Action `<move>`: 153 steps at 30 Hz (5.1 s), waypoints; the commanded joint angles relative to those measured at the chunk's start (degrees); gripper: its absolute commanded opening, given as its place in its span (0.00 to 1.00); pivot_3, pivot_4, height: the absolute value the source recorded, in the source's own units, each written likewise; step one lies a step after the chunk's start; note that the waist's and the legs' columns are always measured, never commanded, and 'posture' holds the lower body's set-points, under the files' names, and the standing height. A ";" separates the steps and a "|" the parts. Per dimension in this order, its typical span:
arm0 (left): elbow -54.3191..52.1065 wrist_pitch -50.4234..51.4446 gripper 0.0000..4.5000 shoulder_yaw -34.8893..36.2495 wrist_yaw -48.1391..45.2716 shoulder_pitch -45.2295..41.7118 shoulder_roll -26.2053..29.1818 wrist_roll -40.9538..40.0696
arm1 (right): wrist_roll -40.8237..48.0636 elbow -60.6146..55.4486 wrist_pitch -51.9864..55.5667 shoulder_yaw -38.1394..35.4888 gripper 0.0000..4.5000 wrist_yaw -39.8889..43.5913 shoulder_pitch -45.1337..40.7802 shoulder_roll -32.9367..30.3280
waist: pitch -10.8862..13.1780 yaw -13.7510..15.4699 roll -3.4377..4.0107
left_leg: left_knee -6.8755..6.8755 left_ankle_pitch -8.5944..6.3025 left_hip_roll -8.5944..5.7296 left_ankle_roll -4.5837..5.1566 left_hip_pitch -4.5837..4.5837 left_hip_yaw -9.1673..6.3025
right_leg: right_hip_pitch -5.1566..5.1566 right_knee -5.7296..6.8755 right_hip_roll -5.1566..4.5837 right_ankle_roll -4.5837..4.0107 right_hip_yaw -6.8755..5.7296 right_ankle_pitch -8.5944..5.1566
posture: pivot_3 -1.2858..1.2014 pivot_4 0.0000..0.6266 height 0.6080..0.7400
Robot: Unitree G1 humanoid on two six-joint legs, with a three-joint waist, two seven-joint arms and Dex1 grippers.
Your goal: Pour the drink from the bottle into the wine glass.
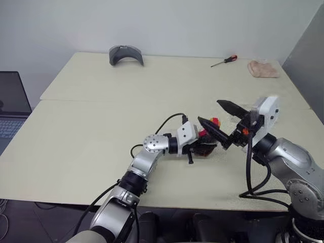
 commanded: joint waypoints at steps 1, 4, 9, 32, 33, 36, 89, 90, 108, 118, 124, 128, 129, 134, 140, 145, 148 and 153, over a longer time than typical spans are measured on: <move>-1.17 -1.78 0.17 0.93 -0.01 -1.33 -0.44 -1.28 | -1.25 0.43 -2.64 -2.92 0.99 1.59 2.60 -1.66 | 0.00 0.08 0.00 | 0.00 0.00 0.00 0.00 0.00 0.00 | 0.00 -0.01 0.00 0.00 0.00 0.00 | 0.52 0.24 1.00; -0.87 -1.98 0.17 1.04 0.05 -1.41 -0.35 -1.27 | -1.66 0.46 -3.65 -3.82 0.99 3.15 5.12 -3.33 | 0.00 0.04 0.00 | 0.00 0.00 0.00 0.00 0.00 0.01 | 0.00 0.00 0.00 0.00 0.01 0.00 | 0.52 0.24 1.00; -0.49 -2.21 0.17 1.09 0.29 -1.51 -0.50 -1.23 | -1.10 0.45 -4.90 -7.92 0.99 5.07 9.19 -5.85 | 0.00 0.03 0.00 | 0.00 0.00 0.00 0.01 0.00 0.00 | 0.01 -0.01 0.01 0.00 0.00 0.00 | 0.52 0.24 1.00; -0.71 -2.43 0.17 1.12 0.13 -1.44 -0.23 -0.98 | 3.55 -0.16 -2.02 0.91 0.99 0.48 -0.12 -3.89 | 0.00 0.10 -0.01 | 0.00 0.00 0.02 0.00 -0.02 0.00 | 0.00 -0.04 0.08 0.01 0.04 -0.01 | 0.52 0.24 1.00; -0.71 -2.43 0.17 1.14 0.14 -1.43 -0.18 -0.97 | 2.74 0.24 -2.56 0.77 0.99 0.80 0.15 -3.97 | 0.00 0.08 0.00 | 0.01 0.00 0.02 0.01 -0.02 0.01 | 0.00 -0.04 0.07 0.01 0.04 -0.01 | 0.52 0.24 1.00; -0.69 -2.47 0.17 1.18 0.18 -1.31 -0.03 -0.91 | 0.89 1.55 -3.86 -0.87 0.99 1.92 2.12 -4.87 | 0.00 0.06 0.00 | -0.01 0.00 0.02 0.01 -0.01 0.00 | 0.00 -0.04 0.06 0.01 0.04 0.00 | 0.52 0.24 1.00; -0.96 -2.97 0.17 0.71 0.05 -0.81 0.36 -0.76 | 15.29 -0.37 1.45 -2.76 0.28 -3.00 3.06 -0.66 | 0.01 -0.03 -0.02 | 0.00 0.00 0.06 0.01 -0.01 -0.02 | -0.01 -0.02 0.12 0.01 0.05 0.00 | 0.52 0.24 1.00; -1.07 -2.95 0.17 0.66 0.09 -0.71 0.34 -0.75 | 18.03 -0.12 1.74 -3.37 0.28 -4.63 2.88 0.94 | 0.00 -0.03 -0.01 | -0.01 0.00 0.07 0.01 -0.02 -0.02 | -0.01 -0.02 0.12 0.01 0.04 0.00 | 0.52 0.24 1.00; -3.01 -2.20 0.17 0.78 0.54 0.52 0.34 -1.31 | 5.27 0.20 -5.37 -12.69 0.27 -2.96 17.22 -10.53 | 0.00 0.27 0.00 | -0.01 -0.01 0.03 0.01 -0.05 0.00 | 0.00 -0.07 0.12 0.03 0.04 -0.01 | 0.52 0.24 1.00; -5.73 -0.28 0.17 -0.03 -2.00 0.28 -0.81 -3.68 | -11.03 16.98 -15.66 -12.73 0.27 -5.02 29.46 -0.22 | -0.13 -0.18 0.23 | -0.03 0.00 0.08 0.00 0.11 0.10 | 0.03 0.00 0.14 0.27 0.17 -0.15 | 0.52 0.24 1.00; -6.44 -0.01 0.17 -0.04 -3.01 0.20 -0.61 -3.97 | -16.80 23.78 -19.36 -12.61 0.35 -7.08 27.44 3.45 | -0.17 -0.07 0.29 | -0.05 0.00 0.11 0.00 0.12 0.11 | 0.02 0.00 0.24 0.29 0.18 -0.17 | 0.52 0.24 1.00; -6.82 0.04 0.17 0.07 -3.07 0.38 -0.47 -3.91 | -16.58 24.80 -18.62 -12.83 0.65 -5.99 26.86 4.22 | -0.18 -0.02 0.31 | -0.05 0.00 0.09 0.00 0.09 0.12 | 0.02 -0.01 0.23 0.28 0.18 -0.16 | 0.52 0.24 1.00; -6.89 0.07 0.17 0.12 -3.06 0.44 -0.36 -3.91 | -15.89 24.81 -17.68 -12.86 0.72 -5.14 26.97 4.08 | -0.18 -0.01 0.31 | -0.05 0.00 0.09 0.00 0.10 0.12 | 0.02 -0.01 0.23 0.28 0.18 -0.16 | 0.52 0.24 1.00; -7.26 0.25 0.17 0.29 -2.88 0.57 0.02 -3.84 | -13.46 24.00 -15.20 -14.11 1.00 -2.67 27.96 3.64 | -0.19 -0.05 0.32 | -0.05 0.00 0.11 0.00 0.12 0.11 | 0.03 -0.01 0.23 0.27 0.18 -0.16 | 0.52 0.24 1.00; -5.80 -0.73 0.17 2.39 1.16 0.14 0.56 -2.50 | -10.70 14.45 -15.58 -17.12 1.00 0.44 29.49 0.94 | -0.19 0.00 0.38 | -0.04 -0.01 0.09 0.01 0.09 0.12 | 0.02 -0.02 0.23 0.28 0.19 -0.16 | 0.52 0.24 1.00; -4.01 0.12 0.17 7.32 9.46 0.85 2.22 -1.92 | -6.02 1.74 -11.62 -12.18 1.00 3.10 23.20 -3.60 | -0.20 -0.70 0.41 | -0.05 -0.01 0.16 0.01 0.15 0.07 | 0.01 0.02 0.27 0.29 0.21 -0.17 | 0.52 0.24 1.00; -2.18 -0.89 0.17 12.66 18.82 0.83 3.15 -0.89 | -6.26 -1.21 -8.15 -4.57 1.00 5.78 17.90 -7.39 | -0.17 -0.62 0.35 | -0.06 -0.01 0.18 0.01 0.13 -0.04 | 0.04 -0.01 0.34 0.30 0.13 -0.17 | 0.52 0.24 1.00; 0.03 -1.62 0.17 20.34 31.16 0.81 6.02 0.49 | -8.14 1.37 -5.45 5.68 1.00 7.80 6.43 -7.81 | -0.06 -0.27 0.16 | -0.02 -0.01 0.17 0.00 0.09 -0.04 | 0.01 -0.01 0.31 0.26 0.11 -0.15 | 0.52 0.24 1.00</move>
